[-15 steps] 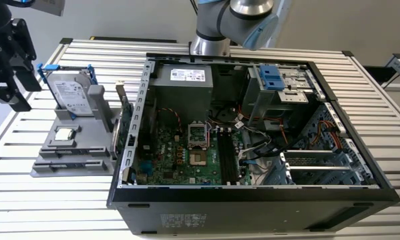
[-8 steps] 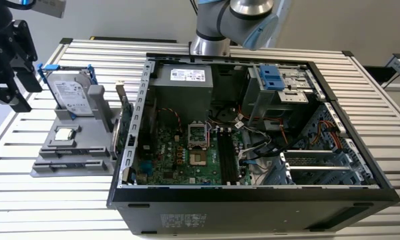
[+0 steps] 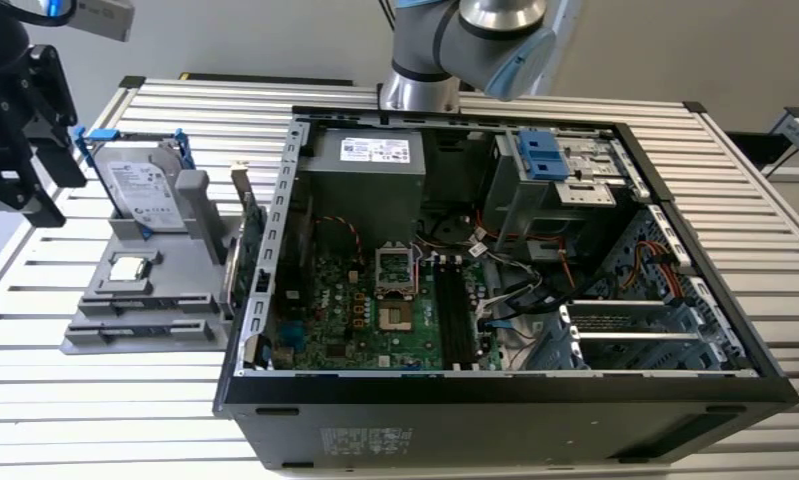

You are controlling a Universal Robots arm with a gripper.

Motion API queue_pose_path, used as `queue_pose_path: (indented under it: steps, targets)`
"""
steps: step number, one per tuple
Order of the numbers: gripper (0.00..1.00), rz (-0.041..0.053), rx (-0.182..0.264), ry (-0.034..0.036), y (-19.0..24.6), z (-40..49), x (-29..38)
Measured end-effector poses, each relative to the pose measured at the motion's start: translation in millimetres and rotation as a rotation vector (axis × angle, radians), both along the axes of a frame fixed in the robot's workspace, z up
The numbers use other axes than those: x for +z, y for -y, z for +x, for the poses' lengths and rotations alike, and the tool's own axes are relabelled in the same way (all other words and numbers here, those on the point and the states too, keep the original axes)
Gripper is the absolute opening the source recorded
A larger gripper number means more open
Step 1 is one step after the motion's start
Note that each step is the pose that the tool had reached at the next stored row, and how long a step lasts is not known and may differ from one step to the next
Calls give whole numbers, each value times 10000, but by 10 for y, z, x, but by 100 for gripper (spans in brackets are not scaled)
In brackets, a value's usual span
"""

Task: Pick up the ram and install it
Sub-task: 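Pick up the ram and move it above insertion slot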

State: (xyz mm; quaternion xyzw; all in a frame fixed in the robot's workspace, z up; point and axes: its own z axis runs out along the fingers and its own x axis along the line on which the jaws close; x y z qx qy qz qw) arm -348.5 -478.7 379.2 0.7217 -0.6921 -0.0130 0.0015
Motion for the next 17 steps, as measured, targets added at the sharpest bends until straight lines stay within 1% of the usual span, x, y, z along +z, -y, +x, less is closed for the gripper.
queue_pose_path:
  steps: [17]
  targets:
    - [100,0,0,0,0,0,-161]
